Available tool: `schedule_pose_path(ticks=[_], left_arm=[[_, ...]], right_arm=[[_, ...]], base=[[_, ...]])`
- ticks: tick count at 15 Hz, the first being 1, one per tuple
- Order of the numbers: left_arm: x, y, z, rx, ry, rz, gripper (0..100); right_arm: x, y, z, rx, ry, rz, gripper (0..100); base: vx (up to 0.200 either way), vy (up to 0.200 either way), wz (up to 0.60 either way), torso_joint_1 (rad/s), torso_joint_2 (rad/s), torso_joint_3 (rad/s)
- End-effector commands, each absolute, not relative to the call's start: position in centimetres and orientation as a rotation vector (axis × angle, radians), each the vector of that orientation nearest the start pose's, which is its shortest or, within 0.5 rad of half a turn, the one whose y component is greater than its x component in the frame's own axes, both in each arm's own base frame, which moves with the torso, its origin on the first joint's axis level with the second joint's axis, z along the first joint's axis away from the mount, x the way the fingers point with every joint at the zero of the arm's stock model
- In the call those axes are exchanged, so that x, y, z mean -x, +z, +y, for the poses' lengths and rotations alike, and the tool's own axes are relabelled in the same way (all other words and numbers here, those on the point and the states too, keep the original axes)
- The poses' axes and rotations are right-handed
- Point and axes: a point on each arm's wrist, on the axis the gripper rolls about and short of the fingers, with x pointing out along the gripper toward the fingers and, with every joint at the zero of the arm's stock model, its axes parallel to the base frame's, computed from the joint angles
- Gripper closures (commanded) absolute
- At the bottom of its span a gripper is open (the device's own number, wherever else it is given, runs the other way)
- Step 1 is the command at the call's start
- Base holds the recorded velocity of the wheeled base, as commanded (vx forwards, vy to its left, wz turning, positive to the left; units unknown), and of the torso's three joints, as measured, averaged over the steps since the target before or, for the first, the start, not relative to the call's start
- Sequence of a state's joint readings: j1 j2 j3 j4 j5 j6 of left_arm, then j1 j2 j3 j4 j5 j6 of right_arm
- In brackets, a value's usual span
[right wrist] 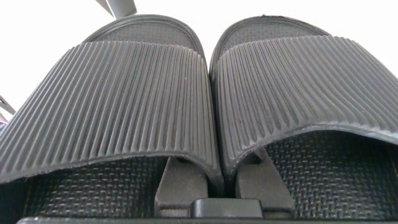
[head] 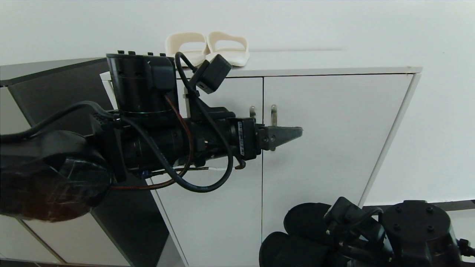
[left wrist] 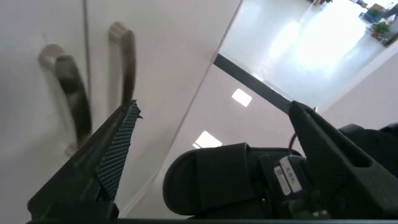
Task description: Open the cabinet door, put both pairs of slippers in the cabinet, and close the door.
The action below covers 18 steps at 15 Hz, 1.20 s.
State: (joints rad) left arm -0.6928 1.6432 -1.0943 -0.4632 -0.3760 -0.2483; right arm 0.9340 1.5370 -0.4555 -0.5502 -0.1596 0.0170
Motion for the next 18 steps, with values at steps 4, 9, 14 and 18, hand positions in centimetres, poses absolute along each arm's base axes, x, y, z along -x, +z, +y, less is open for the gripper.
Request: schedule_pose_path(ticks=[4,9,14,18], left_arm=[[-24.9,25.8,-21.4,0.208,-1.03,0.233,0],[-26.2,24.8,-22.4,0.204,-1.009,0.255,0],[-27.2,24.7,-23.2,0.206,-1.011,0.25,0],[-27.4,24.6,-23.4,0.208,-1.013,0.25,100]], right_arm=[[-13.8,12.8,18.1,0.271,0.753,0.476,100],[-14.1,12.4,18.5,0.271,0.753,0.476,100],[-14.1,12.4,18.6,0.268,0.753,0.471,100],[-14.1,12.2,18.6,0.271,0.753,0.476,100]], base=[[0.0,0.0,0.0,0.0,0.0,0.0],[0.0,0.0,0.0,0.0,0.0,0.0],[0.0,0.0,0.0,0.0,0.0,0.0],[0.0,0.0,0.0,0.0,0.0,0.0]])
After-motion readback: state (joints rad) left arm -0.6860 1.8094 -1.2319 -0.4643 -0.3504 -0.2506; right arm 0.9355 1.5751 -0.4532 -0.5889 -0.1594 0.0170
